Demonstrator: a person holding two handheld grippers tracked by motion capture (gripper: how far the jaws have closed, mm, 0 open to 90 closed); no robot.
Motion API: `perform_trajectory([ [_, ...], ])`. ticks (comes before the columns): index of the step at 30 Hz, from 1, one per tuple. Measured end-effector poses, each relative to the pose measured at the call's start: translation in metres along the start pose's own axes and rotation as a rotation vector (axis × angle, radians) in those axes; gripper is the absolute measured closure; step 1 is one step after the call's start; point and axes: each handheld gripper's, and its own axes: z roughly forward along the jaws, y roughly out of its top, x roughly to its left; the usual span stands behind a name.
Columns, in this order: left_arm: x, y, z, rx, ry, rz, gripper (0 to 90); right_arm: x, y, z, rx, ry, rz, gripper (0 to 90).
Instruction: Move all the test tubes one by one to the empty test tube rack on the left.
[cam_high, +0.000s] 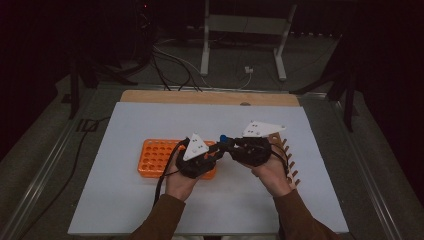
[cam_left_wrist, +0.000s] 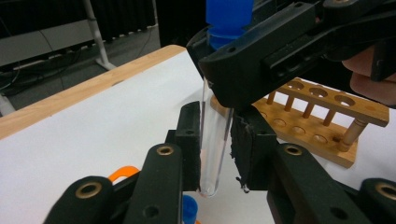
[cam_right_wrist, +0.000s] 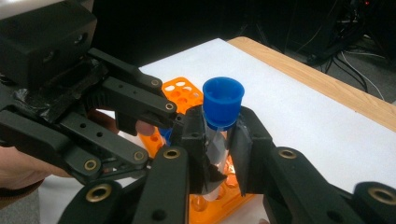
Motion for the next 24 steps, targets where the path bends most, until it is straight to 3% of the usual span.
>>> perform_trajectory([
  [7, 0.000, 0.000, -0.001, -0.004, -0.010, 0.003, 77.6, 0.000, 0.000, 0.000, 0.004, 0.007, 0.001, 76.9],
  [11, 0.001, 0.000, 0.000, -0.014, -0.020, -0.016, 78.0, -0.001, 0.000, 0.000, 0.001, 0.013, 0.008, 75.2],
  [18, 0.005, 0.000, -0.002, -0.012, -0.010, -0.033, 78.1, -0.007, -0.001, -0.008, -0.018, 0.006, 0.032, 54.0],
  [24, 0.008, 0.000, -0.005, -0.014, -0.004, -0.046, 78.1, -0.012, 0.000, -0.017, -0.036, -0.036, 0.050, 30.6],
])
